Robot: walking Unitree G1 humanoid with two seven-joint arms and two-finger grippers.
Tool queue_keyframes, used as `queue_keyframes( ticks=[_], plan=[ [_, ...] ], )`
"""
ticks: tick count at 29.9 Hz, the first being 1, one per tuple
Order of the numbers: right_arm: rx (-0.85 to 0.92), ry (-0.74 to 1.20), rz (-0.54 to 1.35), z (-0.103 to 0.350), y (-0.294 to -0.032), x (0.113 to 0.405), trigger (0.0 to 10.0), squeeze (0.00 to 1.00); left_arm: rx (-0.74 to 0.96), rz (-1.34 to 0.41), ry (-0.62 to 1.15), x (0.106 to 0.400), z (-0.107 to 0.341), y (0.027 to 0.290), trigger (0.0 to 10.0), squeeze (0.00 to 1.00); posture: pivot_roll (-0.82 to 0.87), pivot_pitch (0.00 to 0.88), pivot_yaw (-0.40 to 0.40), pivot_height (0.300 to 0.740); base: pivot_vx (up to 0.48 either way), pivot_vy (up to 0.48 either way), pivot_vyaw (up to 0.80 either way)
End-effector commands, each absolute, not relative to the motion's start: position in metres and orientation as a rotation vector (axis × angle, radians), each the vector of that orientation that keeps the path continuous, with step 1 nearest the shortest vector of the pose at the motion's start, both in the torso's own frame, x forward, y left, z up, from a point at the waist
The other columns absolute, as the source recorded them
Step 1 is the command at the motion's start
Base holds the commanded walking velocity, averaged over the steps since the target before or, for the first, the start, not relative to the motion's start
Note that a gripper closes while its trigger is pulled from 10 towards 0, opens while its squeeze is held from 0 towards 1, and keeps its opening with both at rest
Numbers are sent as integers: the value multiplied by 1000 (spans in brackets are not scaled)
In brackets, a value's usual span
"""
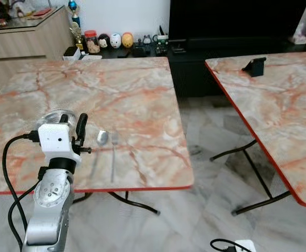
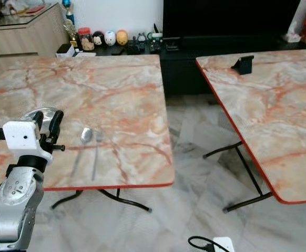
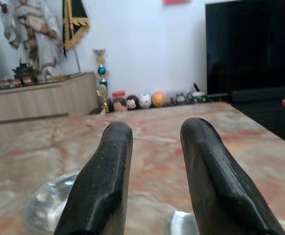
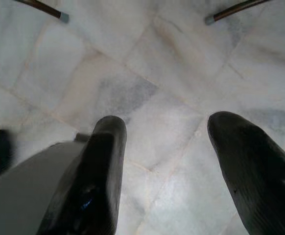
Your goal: Setting the table
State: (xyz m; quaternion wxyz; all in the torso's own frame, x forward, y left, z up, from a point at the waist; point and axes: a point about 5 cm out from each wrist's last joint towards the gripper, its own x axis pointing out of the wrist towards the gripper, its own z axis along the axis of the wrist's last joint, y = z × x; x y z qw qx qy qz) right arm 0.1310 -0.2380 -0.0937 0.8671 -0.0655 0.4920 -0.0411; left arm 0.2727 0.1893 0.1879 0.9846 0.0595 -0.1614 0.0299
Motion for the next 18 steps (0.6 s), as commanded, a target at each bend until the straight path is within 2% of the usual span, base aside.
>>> queue_keyframes(
  ticks=[1, 10, 18],
  plan=[
    [-129, 1017, -58, -94, -228, 137, 10000, 0, 145, 94, -316, 270, 186, 198, 10000, 0, 4, 0, 12, 740, 0, 480, 719],
    [-125, 1018, -60, -94, -228, 136, 10000, 0, 146, 90, -314, 269, 185, 198, 10000, 0, 5, 0, 14, 740, 0, 367, 683],
    [-110, 1013, -80, -95, -228, 134, 10000, 0, 143, 54, -303, 270, 182, 194, 10000, 0, 3, 0, 16, 740, 0, 0, 0]
  ],
)
